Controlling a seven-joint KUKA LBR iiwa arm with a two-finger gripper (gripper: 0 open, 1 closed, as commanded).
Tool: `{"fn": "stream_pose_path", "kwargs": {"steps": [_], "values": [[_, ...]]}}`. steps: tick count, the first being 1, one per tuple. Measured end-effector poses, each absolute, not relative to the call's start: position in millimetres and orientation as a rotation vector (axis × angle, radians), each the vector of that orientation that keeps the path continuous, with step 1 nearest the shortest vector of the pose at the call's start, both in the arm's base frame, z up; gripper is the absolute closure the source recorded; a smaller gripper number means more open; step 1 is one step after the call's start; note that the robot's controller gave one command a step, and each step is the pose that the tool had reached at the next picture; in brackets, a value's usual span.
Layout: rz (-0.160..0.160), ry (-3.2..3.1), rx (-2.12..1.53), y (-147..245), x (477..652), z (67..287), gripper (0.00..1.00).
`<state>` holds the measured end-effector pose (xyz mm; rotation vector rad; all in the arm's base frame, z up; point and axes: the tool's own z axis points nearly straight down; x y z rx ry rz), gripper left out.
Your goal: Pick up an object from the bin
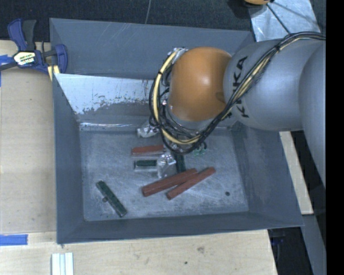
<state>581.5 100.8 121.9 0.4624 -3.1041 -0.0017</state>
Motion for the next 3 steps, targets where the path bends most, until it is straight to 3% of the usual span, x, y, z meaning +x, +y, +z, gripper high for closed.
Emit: {"fn": "stream_pose_path", "kwargs": {"steps": [1,2,3], "values": [[-0.003,-3.142,0.388,92,588.5,78,1.00],[-0.003,-3.142,0.387,92,588.5,78,1.00],[-0.001,-3.120,0.404,119,600.1,222,1.00]]}}
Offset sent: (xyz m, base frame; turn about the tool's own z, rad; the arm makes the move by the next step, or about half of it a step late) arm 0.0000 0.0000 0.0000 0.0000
